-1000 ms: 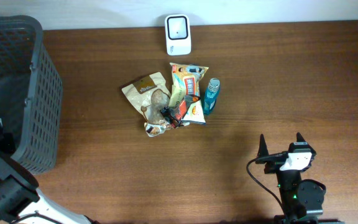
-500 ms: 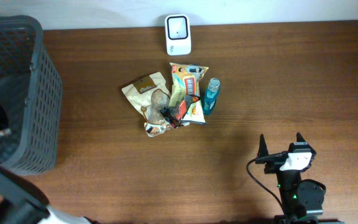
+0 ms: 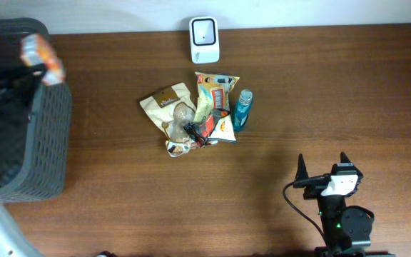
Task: Scan the item barcode
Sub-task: 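Carry the orange pack over and set it on the pile, then open the left gripper and raise it above the pile, then move the right gripper to the mouthwash bottle and grasp its neck, then lift the mouthwash bottle and carry it right, away from the pile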
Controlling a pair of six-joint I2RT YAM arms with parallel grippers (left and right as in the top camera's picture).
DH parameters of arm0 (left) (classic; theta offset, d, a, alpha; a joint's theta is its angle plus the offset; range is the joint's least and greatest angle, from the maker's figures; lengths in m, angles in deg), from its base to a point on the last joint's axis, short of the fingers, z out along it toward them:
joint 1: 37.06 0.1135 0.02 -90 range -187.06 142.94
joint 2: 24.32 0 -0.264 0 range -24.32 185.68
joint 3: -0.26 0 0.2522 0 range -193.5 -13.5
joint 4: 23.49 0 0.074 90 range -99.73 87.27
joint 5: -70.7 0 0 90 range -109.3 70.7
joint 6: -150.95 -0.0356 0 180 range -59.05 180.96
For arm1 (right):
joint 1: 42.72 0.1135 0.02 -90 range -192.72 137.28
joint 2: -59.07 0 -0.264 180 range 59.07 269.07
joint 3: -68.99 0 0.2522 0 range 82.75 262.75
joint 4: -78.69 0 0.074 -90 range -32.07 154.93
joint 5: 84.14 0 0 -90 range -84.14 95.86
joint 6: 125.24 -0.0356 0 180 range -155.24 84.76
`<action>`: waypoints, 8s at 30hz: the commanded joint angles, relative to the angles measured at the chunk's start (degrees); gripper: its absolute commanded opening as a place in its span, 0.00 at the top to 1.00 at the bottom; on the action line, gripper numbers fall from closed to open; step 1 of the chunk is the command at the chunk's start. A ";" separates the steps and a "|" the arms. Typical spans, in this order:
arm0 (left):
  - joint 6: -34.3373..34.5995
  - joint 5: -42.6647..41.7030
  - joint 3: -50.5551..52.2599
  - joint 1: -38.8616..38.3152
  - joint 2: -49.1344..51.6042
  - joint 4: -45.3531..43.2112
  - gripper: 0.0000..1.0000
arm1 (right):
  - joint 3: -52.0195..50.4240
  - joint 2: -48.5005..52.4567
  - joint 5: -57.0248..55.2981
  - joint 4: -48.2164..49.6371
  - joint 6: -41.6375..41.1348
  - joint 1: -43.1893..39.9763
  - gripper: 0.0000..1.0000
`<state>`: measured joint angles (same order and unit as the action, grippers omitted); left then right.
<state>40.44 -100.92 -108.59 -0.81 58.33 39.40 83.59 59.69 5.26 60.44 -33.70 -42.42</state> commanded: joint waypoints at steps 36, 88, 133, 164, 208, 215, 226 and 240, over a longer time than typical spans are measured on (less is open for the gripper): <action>1.86 62.64 1.75 -53.40 14.99 11.50 1.00 | -0.52 -0.44 -0.09 -0.17 0.13 -0.37 0.02; 10.54 14.62 -13.57 -38.23 25.29 14.91 0.01 | -0.52 -0.44 -0.09 -0.17 0.13 -0.37 0.02; 35.47 87.91 -13.49 -43.82 9.18 25.31 0.01 | -0.52 -0.44 30.34 4.59 -24.48 -0.31 0.02; 35.47 87.91 -13.49 -43.82 9.18 25.33 0.01 | 65.24 62.40 54.05 -31.78 -20.50 -0.24 0.00; 35.47 87.91 -13.49 -43.87 9.18 25.35 0.01 | 80.32 96.98 -7.39 -32.26 -51.60 24.09 0.36; 35.47 87.91 -13.49 -43.87 9.18 25.35 0.01 | 80.32 100.69 -7.37 -31.08 -51.10 24.13 0.41; 35.47 87.91 -13.49 -43.87 9.18 25.35 0.01 | 80.63 100.67 -7.56 -31.26 -45.24 24.11 0.57; 35.47 87.91 -13.49 -43.87 9.18 25.38 0.01 | 82.12 100.67 -7.58 -32.39 -34.75 24.06 0.63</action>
<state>75.37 -13.43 -121.73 -44.88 67.29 64.64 164.40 160.43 -2.04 28.59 -71.25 -18.82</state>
